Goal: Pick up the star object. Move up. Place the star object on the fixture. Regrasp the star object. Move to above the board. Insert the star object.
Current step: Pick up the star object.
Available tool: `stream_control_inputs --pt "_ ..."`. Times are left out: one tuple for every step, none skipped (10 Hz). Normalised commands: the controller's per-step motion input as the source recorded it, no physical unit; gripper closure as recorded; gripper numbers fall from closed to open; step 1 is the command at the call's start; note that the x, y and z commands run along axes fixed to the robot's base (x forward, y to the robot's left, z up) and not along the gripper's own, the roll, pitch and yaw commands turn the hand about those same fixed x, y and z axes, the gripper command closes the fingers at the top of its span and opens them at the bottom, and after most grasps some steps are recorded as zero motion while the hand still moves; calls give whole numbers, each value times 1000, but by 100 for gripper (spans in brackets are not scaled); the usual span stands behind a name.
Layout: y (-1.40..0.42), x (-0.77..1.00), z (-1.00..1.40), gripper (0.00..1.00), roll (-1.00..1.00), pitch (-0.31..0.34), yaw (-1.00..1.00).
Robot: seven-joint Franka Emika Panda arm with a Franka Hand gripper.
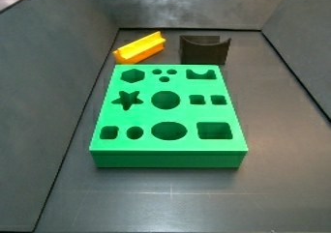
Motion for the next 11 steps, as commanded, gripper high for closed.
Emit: stream_control_inputs --pt "86 249 -60 0 -59 14 -134" --pt "237 277 -443 0 0 0 -571" --pt "0 0 -371 0 0 0 -1000" --pt "0 0 -377 0 0 0 -1000" --pt "0 0 -380 0 0 0 -1000" --pt "0 0 -420 0 0 -3 -1000" --pt "0 0 -517 0 -14 -40 -1000" --pt "0 0 -569 0 -50 -74 -1000" --pt "0 66 -600 0 -70 -71 -980" --pt "89 77 -714 0 -86 -83 -860" --pt "109 -31 -783 0 -71 -101 -520"
